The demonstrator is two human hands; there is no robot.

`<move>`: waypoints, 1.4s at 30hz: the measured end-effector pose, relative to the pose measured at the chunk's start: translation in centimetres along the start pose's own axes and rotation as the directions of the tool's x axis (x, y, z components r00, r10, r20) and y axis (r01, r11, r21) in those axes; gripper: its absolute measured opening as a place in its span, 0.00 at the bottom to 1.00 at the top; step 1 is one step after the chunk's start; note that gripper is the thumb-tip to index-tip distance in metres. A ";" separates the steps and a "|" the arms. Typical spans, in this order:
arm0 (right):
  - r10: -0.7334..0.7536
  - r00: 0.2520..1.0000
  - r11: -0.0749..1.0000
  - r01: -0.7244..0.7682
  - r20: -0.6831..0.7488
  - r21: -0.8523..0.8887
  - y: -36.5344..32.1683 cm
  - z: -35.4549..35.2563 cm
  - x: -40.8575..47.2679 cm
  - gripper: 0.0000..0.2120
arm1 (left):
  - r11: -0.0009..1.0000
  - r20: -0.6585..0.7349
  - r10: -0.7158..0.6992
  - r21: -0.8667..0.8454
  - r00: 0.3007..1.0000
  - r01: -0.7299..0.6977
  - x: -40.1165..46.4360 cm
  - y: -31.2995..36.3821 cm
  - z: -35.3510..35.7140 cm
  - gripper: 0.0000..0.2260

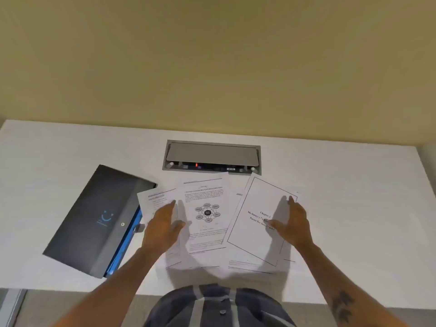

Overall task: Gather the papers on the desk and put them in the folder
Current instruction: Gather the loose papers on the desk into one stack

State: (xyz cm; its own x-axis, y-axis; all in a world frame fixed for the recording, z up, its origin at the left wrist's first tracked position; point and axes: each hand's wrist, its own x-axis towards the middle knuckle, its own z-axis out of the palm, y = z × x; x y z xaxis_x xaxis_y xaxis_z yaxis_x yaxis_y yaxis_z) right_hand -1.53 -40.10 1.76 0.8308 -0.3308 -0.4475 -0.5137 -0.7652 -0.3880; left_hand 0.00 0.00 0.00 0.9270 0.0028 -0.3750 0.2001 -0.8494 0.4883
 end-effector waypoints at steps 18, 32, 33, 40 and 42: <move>0.047 0.982 0.965 0.002 0.181 -0.264 1.5 1.0 4.4 0.76 | 0.932 0.257 0.030 0.343 0.966 -0.120 8.3 0.7 2.2 0.65; -0.067 0.991 0.961 0.095 0.115 -0.259 1.6 2.1 3.6 0.64 | 0.880 0.239 0.132 0.418 0.962 -0.224 7.7 1.2 2.1 0.56; -0.076 0.992 0.967 0.098 0.100 -0.236 1.5 2.2 3.4 0.63 | 0.895 0.207 0.164 0.381 0.964 -0.234 7.5 1.3 2.2 0.55; 0.024 0.998 0.994 -0.031 -0.062 -0.100 0.9 3.4 1.3 0.63 | 0.955 -0.037 0.208 0.223 0.977 -0.195 5.7 1.6 3.0 0.51; 0.085 0.993 0.995 -0.088 -0.078 -0.042 1.0 3.4 1.0 0.65 | 0.971 -0.048 0.155 0.194 0.987 -0.144 5.5 1.6 3.1 0.50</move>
State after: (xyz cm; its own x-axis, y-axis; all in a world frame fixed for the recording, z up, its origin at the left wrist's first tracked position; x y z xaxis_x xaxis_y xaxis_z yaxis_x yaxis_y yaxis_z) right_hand -1.98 -39.26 -1.82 0.7985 -0.4366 -0.4144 -0.5755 -0.7555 -0.3129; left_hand 4.44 -2.95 -3.73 0.9609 -0.1041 -0.2565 -0.0003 -0.9270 0.3751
